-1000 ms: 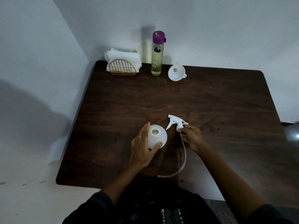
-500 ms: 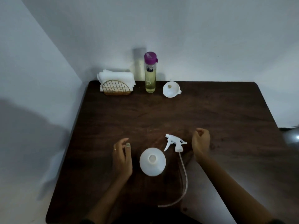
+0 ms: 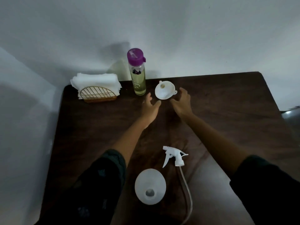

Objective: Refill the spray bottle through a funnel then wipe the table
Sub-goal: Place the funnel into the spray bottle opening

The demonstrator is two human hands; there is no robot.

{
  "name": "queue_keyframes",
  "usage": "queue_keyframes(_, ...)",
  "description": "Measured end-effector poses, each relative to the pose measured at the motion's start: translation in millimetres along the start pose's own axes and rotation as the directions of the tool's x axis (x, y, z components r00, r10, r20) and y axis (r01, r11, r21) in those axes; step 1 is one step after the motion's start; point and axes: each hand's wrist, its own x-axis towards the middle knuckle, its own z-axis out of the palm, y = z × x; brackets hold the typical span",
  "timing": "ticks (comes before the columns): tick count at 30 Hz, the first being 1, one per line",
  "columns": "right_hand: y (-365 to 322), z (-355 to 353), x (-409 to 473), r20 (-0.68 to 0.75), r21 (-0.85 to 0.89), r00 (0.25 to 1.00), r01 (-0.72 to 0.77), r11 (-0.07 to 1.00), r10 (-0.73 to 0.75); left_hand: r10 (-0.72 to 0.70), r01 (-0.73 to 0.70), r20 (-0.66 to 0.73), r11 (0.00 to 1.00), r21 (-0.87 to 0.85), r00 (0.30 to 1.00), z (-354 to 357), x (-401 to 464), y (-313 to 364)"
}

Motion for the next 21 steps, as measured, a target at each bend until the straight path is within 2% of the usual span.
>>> queue_keyframes(4, -7.5, 14.4, 19.6, 0.015, -0.018, 1.0, 0.021, 1.0, -0.021, 0.002, -0.002, 0.008, 1.0, 0.027, 1.0, 14.3, 29.8, 2.2)
queue_keyframes(9, -11.9, 19.4, 23.1, -0.013, -0.008, 0.999, 0.05, 0.999, -0.05, 0.058, -0.057, 0.018, 0.997, -0.056, 0.998, 17.2, 37.2, 3.6)
queue_keyframes(14, -11.0, 6.8, 3.6, 0.002, 0.016, 0.976, 0.219, 0.976, -0.219, 0.076, -0.074, 0.024, 0.993, -0.097, 0.997, 7.9, 13.1, 9.4)
queue_keyframes(21, -20.2, -24.1, -62.3, -0.008, 0.07, 0.917, 0.399, 0.914, -0.4, 0.146, -0.142, 0.018, 0.979, -0.147, 0.989, -12.5, -65.2, 24.2)
